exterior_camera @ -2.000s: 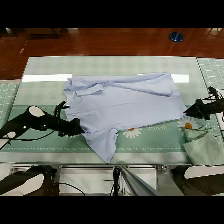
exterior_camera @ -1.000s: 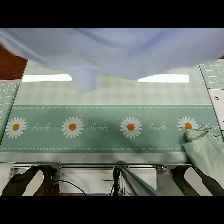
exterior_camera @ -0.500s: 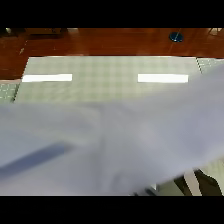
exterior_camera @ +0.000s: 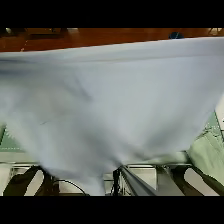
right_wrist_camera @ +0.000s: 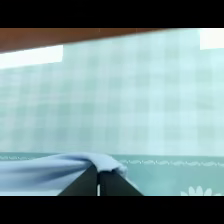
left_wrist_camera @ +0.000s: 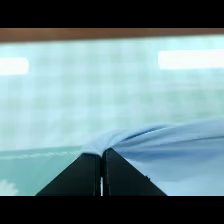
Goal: Fold the shirts.
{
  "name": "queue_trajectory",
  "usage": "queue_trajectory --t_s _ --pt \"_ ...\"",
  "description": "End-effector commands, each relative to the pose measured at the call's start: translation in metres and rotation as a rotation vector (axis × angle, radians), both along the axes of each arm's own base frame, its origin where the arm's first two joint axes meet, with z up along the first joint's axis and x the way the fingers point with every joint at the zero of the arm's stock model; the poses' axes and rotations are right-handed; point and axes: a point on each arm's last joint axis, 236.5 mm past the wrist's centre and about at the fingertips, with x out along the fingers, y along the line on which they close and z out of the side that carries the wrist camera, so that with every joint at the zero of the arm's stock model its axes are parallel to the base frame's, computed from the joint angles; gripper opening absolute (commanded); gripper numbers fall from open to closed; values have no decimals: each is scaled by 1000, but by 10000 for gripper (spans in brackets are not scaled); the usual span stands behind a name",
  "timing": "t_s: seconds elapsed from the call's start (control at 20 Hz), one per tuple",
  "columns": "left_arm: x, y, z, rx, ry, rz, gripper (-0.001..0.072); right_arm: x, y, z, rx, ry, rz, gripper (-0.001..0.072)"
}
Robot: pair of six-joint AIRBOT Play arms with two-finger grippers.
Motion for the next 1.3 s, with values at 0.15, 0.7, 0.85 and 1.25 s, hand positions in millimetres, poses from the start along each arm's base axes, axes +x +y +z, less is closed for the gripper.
queue_trajectory --t_s 0.15,0.7,0.85,1.25 --pt "150 -49 -145 -204 244 -132 30 129 -7 -132 25 237 94 21" --pt "286 -48 -265 -237 168 3 31 307 -36 -275 50 49 -90 21" --pt "310 -57 -280 -242 106 24 31 318 -41 -322 33 82 -84 21" --pt "312 -83 -348 -223 211 -6 31 299 -46 -363 -32 192 14 21"
